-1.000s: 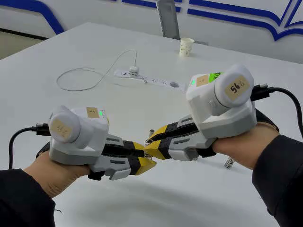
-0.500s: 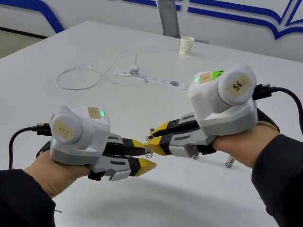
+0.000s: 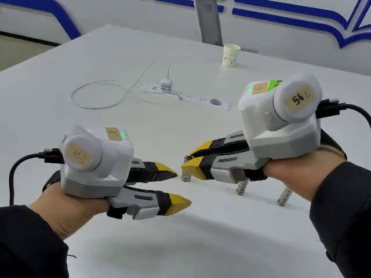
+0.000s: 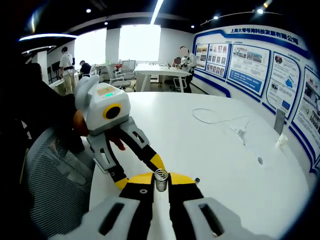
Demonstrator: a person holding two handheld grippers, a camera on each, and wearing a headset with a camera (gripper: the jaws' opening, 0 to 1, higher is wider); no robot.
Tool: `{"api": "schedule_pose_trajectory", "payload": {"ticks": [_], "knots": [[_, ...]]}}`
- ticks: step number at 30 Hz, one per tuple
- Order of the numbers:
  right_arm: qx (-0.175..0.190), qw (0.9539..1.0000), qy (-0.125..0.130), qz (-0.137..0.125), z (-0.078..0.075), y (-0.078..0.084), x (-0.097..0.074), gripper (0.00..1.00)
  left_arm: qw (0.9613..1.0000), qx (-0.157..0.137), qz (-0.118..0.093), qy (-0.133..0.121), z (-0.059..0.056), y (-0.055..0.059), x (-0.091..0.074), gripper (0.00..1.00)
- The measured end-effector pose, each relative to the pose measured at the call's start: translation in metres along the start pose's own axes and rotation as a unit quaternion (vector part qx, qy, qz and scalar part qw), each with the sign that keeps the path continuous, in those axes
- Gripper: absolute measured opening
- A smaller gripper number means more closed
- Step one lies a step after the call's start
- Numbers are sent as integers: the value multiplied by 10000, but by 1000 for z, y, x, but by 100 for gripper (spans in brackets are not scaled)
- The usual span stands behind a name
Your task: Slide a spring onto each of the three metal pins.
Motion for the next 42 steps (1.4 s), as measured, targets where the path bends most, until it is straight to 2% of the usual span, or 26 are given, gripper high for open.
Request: {"api": "schedule_pose_trajectory", "payload": {"ticks": [13, 17, 23, 30, 42], "knots": [[128, 9991, 393, -124, -25, 1, 2, 12, 9999, -101, 18, -129, 3, 1, -1, 46], [285, 9974, 651, -101, -37, 5, 6, 12, 9997, -155, 19, -184, 6, 1, -2, 49], [448, 9954, 834, -147, -49, 9, 12, 12, 9995, -210, 7, -232, 8, 2, -3, 51], [366, 9954, 874, -111, -54, 15, 25, 12, 9994, -244, 17, -239, 7, 3, -3, 53], [502, 9949, 877, -49, -64, 25, 41, 12, 9993, -265, 43, -243, 10, 5, -2, 53]]}}
Point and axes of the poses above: the centre of the closed fingertips' face, and the gripper's own axes: x roughly forward along the fingers, z roughly to its left, y roughly out of its underside, the point moved 4 cm from there along -x, roughly backward along the fingers, and after that the axes turned 6 degrees about -x, right-handed, at the moved point
